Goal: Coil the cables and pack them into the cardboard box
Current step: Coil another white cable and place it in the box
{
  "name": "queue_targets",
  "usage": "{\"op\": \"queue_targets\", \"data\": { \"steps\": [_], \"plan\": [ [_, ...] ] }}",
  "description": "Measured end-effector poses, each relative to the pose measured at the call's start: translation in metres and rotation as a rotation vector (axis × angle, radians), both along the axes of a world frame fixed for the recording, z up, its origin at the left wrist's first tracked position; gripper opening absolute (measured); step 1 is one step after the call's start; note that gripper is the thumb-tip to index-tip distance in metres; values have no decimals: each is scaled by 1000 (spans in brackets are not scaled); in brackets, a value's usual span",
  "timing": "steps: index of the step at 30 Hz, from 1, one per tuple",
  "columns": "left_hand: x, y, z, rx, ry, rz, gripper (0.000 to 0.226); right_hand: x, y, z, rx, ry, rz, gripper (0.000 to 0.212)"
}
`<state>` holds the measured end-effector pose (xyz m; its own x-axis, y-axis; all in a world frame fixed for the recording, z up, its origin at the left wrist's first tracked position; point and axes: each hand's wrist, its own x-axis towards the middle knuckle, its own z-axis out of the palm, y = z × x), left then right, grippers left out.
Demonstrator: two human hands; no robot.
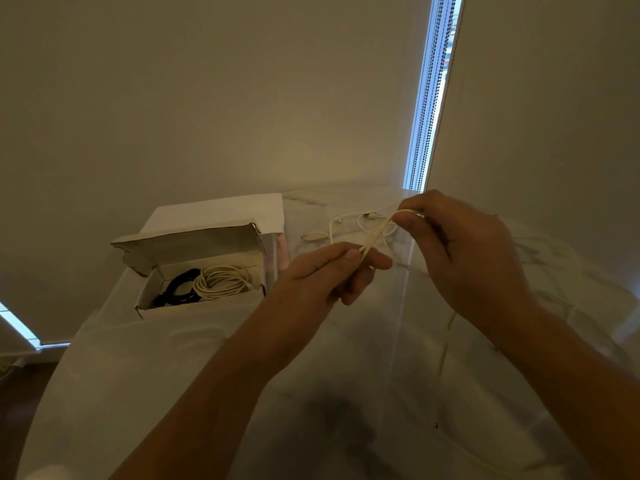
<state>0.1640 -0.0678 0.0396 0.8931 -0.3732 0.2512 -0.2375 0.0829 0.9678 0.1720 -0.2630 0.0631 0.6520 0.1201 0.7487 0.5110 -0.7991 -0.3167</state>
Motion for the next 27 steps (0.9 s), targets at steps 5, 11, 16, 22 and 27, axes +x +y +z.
{"op": "queue_targets", "data": {
  "steps": [5, 11, 16, 22, 27],
  "plan": [
    [0, 0, 5, -369, 157, -32, 35, 5, 2, -7, 87, 93, 16, 21],
    [6, 7, 5, -651, 298, -1, 38, 6, 13, -22, -47, 317, 60, 28],
    [11, 13, 2, -737, 272, 128, 38, -4, 29, -29, -253, 439, 131, 43],
    [14, 19, 3, -752, 200, 289, 29, -25, 44, -26, -416, 462, 195, 48],
    [14, 21, 6, -771, 178, 434, 24, -31, 43, -23, -492, 394, 221, 42]
  ]
}}
